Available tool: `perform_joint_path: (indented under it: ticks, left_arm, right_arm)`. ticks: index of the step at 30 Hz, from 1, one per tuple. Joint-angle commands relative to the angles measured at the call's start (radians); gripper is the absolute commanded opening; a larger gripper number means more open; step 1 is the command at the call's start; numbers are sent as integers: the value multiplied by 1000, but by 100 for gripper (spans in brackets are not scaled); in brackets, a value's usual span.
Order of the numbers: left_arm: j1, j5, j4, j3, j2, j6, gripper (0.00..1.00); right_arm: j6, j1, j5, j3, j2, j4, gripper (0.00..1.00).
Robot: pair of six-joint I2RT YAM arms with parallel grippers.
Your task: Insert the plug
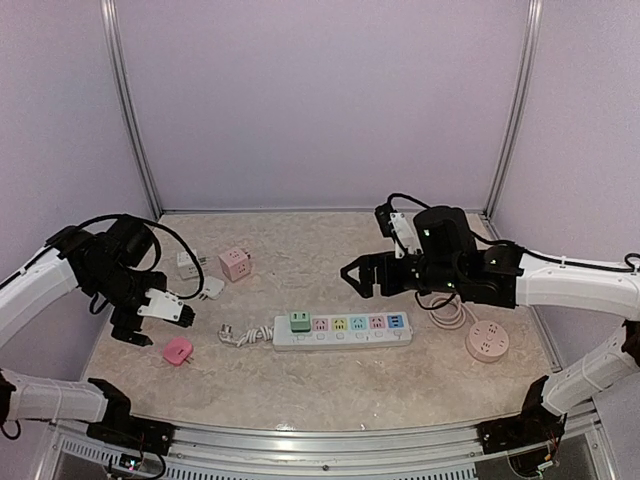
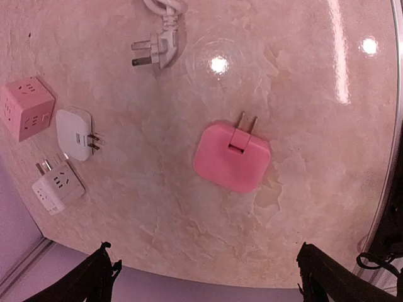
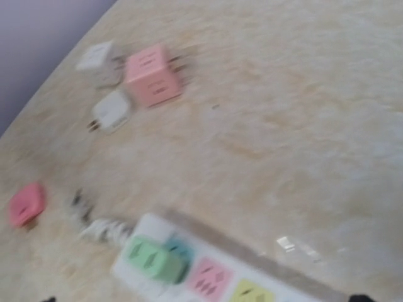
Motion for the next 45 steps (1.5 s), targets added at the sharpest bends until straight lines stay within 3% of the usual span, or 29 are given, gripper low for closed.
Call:
perform_joint_path:
  ticks: [1,4,8,13,17,25,40,43,45]
  left_arm:
    - [131,-92,-343,67,-31,-30,99]
    - [238,-149,-271,50,-3,-115,99]
    - [322,-52,-131,8,33,-83,99]
    - [408,301,95,-110,-49,182,99]
    - [398,446,149,-198,-55,374,99]
    - [376,382,223,-222,177,511,99]
    - [365,321,392,-252,392,619,99]
    - [345,293,402,-255,417,607,94]
    - [336,294,398,-256,416,598,86]
  right_arm:
    - [9,79,10,55,16,-64,100]
    - [3,129,29,75,39,-55,100]
    - [10,183,33,101,76,-46,100]
    - [4,257,66,148,117,-96,100]
    - [10,313,103,171,145,-118,100]
    - [1,337,128,204,213,-119,100]
    - [24,321,104,325,330,-124,100]
    - [26,314,104,332,344,-136,100]
    - [27,309,100,333,353,-139,100]
